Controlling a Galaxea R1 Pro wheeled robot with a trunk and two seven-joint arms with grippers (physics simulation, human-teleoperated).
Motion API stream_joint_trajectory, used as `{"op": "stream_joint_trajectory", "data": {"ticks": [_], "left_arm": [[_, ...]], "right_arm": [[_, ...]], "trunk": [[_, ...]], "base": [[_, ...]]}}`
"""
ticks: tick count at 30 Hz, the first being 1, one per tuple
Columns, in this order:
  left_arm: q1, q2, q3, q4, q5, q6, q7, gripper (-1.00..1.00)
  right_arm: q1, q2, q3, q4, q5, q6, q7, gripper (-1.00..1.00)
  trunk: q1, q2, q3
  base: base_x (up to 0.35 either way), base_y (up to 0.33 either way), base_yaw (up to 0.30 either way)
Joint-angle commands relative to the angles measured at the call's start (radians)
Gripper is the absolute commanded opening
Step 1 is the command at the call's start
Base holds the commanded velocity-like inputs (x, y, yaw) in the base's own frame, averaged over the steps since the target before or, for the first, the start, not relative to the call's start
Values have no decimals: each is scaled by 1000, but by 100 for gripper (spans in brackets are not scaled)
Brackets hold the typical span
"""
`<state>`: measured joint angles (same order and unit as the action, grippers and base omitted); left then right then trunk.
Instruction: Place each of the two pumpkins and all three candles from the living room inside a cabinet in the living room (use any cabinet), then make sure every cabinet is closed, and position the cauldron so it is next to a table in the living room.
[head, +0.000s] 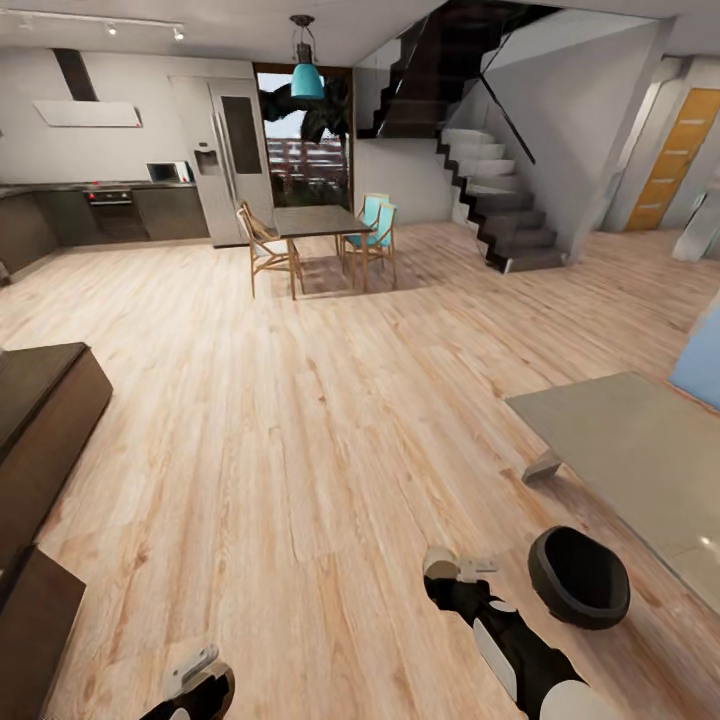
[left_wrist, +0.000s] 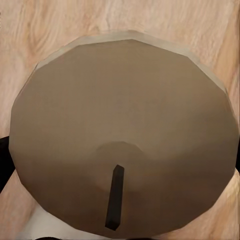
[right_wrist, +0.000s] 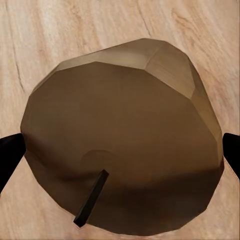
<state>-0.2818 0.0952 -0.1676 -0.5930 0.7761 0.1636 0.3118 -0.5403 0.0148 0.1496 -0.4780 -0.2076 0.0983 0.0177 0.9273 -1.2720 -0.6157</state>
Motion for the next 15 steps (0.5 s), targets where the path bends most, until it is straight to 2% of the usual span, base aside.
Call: {"op": "stream_joint_trajectory", "data": {"ticks": [1, 7, 15], "left_arm": [[-1, 1, -10, -1, 7, -6, 9, -100], [-1, 1, -12, 9, 6, -13, 9, -100], [-1, 1, -11, 10, 6, -13, 9, -100]], "right_arm": [[0, -1, 4, -2, -10, 4, -1, -100], [0, 0, 4, -2, -10, 4, -2, -100], [0, 0, 4, -2, -10, 4, -2, -100]], "trunk": [[1, 0, -1], [1, 0, -1], [1, 0, -1]], "base": [[307, -140, 272], [286, -155, 272], [49, -244, 272]]}}
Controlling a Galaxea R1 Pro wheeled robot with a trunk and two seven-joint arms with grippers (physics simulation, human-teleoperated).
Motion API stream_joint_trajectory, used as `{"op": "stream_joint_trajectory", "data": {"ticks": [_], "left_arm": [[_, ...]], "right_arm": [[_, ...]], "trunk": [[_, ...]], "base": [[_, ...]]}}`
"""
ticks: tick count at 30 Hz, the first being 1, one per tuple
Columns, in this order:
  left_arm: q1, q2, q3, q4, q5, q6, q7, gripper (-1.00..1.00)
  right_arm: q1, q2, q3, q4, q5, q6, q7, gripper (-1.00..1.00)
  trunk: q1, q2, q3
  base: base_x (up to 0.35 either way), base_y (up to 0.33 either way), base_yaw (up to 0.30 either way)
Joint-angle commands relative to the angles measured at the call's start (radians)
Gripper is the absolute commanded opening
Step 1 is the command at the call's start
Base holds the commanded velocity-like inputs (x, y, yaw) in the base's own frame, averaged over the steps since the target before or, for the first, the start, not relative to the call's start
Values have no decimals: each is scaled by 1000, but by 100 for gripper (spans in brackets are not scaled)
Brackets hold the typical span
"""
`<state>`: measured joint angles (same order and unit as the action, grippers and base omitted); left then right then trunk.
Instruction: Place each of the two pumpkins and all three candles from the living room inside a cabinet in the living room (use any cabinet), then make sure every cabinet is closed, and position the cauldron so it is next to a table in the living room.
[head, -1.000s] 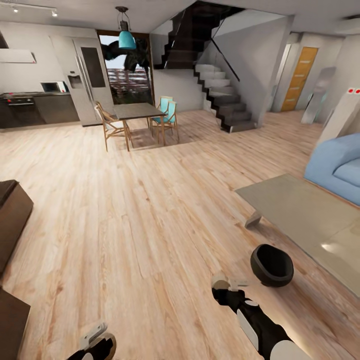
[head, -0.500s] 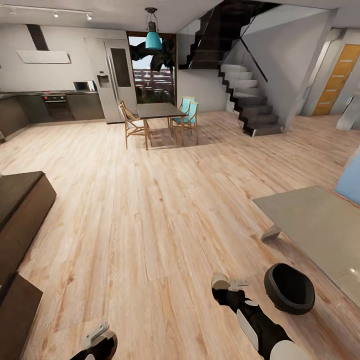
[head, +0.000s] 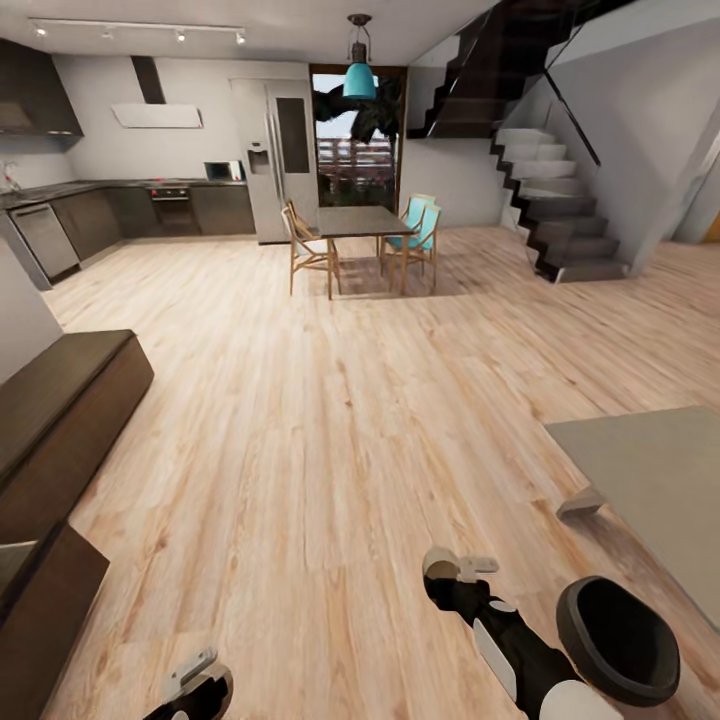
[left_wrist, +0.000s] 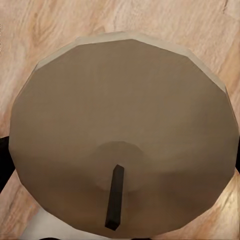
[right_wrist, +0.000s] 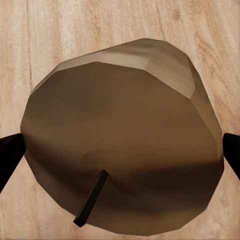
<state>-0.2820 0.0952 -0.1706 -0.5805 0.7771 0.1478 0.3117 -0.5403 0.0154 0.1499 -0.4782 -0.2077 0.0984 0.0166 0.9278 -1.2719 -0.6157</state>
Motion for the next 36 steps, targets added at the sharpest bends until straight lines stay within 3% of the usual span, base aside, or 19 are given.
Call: {"op": "stream_joint_trajectory", "data": {"ticks": [1, 17, 36], "left_arm": [[0, 1, -7, -2, 5, 3, 9, -100], [-1, 1, -6, -2, 7, -1, 10, -100], [0, 1, -4, -2, 8, -1, 10, -100]], "right_arm": [[0, -1, 4, -2, -10, 4, -1, -100], [0, 0, 4, 0, -10, 4, -2, -100], [0, 0, 5, 0, -9, 3, -3, -100]], "trunk": [[0, -1, -1], [0, -1, -1], [0, -1, -1]], "base": [[4, -265, 272], [0, -260, 272], [52, -18, 272]]}}
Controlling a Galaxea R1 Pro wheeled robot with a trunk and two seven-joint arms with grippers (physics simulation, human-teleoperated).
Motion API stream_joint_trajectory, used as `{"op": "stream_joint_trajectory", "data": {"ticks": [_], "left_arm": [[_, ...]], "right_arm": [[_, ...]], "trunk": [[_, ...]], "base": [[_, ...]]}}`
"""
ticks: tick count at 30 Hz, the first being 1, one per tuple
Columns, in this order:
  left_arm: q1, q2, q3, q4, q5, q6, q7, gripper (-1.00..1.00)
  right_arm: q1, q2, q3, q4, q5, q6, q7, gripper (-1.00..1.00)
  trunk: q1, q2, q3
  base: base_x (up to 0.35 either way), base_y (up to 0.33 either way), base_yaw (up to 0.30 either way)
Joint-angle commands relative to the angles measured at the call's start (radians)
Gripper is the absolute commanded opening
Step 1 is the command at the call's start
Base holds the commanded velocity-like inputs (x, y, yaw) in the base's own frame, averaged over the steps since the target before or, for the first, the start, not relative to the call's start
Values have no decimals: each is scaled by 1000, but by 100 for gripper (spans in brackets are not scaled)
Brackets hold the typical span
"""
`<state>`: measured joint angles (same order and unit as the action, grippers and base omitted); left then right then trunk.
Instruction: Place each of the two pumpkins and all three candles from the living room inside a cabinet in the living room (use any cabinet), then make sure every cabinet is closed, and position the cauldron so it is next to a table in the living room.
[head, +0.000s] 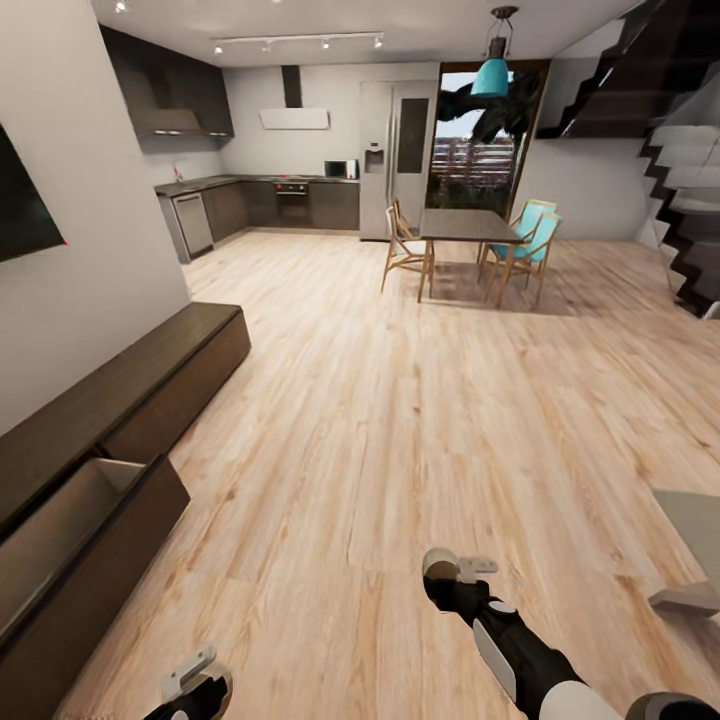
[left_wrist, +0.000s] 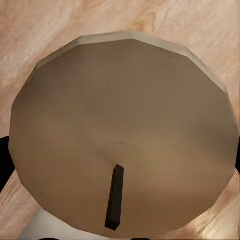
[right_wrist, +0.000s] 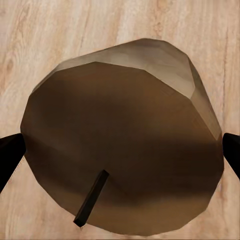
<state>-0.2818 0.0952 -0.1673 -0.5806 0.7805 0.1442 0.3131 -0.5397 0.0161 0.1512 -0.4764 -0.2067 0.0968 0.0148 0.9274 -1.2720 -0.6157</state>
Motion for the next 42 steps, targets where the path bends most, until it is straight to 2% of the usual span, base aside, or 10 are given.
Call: {"op": "stream_joint_trajectory", "data": {"ticks": [1, 3, 9, 20, 40, 42], "left_arm": [[-1, 1, -8, -2, 5, 2, 8, -100], [-1, 1, -8, -1, 5, 2, 9, -100], [-1, 1, -8, 20, 1, 1, 8, -100], [-1, 0, -7, 12, 13, 2, 7, -100], [-2, -11, -7, 24, 16, 6, 8, -100], [-2, -11, -7, 24, 15, 6, 8, -100]], "right_arm": [[0, -1, 4, -2, -10, 4, -1, -100], [0, 1, 5, -2, -10, 4, -1, -100], [0, 10, 50, -2, -10, 4, -5, -100], [0, 11, 56, -1, -10, 4, -5, -100], [0, 13, 60, -2, -10, 4, -4, -100], [0, 12, 60, -2, -10, 4, -4, -100]], "trunk": [[0, 0, -1], [0, 0, -1], [0, 0, 0], [0, 0, 2], [-76, 140, 72], [-76, 140, 72]], "base": [[236, -114, 272], [231, -135, 272], [127, -101, 272], [8, -7, 272], [0, 0, 272], [0, 0, 272]]}}
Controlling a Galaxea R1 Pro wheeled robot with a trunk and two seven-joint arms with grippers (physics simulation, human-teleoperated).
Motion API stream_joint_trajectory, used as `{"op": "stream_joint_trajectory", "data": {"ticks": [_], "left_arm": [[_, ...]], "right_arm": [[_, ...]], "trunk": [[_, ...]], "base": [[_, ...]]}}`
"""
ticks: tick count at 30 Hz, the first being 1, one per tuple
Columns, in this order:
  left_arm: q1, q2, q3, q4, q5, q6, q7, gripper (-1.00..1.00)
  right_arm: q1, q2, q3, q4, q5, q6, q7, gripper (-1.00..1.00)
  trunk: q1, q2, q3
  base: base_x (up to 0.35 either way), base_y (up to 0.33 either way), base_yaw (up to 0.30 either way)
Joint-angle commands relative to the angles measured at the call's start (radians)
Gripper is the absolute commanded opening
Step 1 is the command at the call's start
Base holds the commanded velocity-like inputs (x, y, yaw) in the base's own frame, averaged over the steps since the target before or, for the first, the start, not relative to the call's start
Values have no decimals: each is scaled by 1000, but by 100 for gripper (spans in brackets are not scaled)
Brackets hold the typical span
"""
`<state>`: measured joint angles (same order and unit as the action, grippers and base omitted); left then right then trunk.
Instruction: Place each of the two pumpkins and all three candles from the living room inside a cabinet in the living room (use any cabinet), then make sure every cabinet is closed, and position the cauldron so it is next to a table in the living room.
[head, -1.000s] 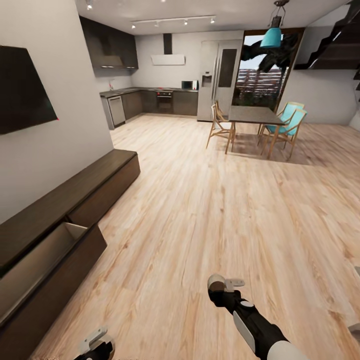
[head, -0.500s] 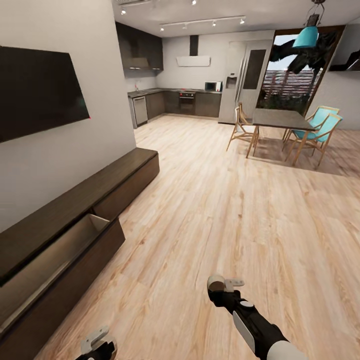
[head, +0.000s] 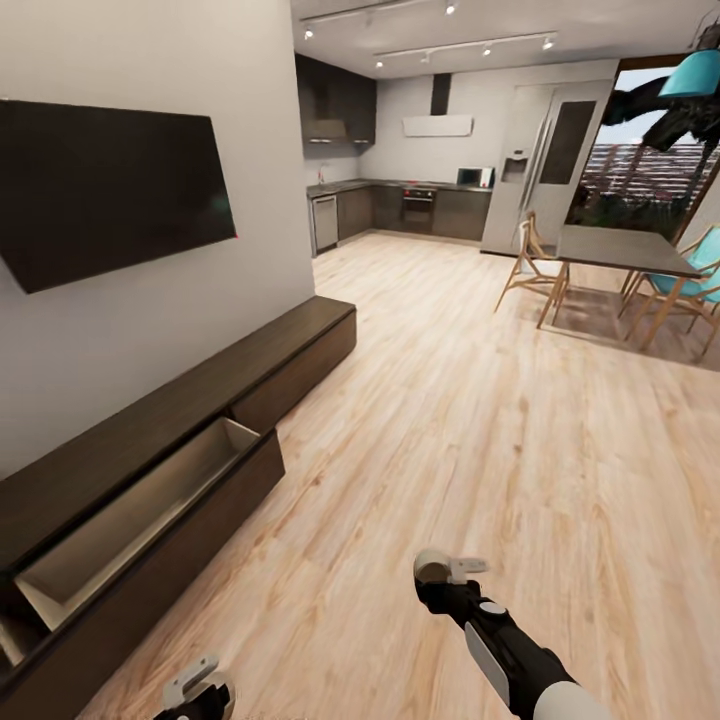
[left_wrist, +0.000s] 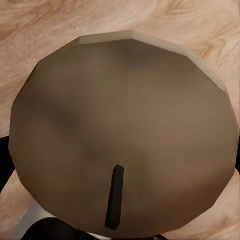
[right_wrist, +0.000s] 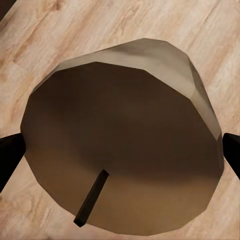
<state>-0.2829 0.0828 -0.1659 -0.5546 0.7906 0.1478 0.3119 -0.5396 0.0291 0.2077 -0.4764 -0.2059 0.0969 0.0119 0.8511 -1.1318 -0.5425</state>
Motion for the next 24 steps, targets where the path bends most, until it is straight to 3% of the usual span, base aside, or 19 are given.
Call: {"op": "stream_joint_trajectory", "data": {"ticks": [1, 6, 15, 24], "left_arm": [[0, 2, -9, -3, 2, 2, 8, -100], [-1, 1, -11, -2, -6, 1, 9, -100], [0, 2, -12, -2, -7, 1, 9, -100], [0, 2, -11, -2, -6, 1, 9, -100]], "right_arm": [[0, -1, 4, -2, -10, 4, -1, -100], [0, 0, 4, -2, -10, 4, -1, -100], [0, 0, 4, -2, -12, 4, 2, -100], [0, 0, 4, -2, -12, 4, 0, -100]], "trunk": [[0, -1, -1], [0, -1, 1], [0, -1, 2], [0, -1, 7]], "base": [[0, 0, 272], [102, -18, 272], [292, -143, 114], [246, -165, 233]]}}
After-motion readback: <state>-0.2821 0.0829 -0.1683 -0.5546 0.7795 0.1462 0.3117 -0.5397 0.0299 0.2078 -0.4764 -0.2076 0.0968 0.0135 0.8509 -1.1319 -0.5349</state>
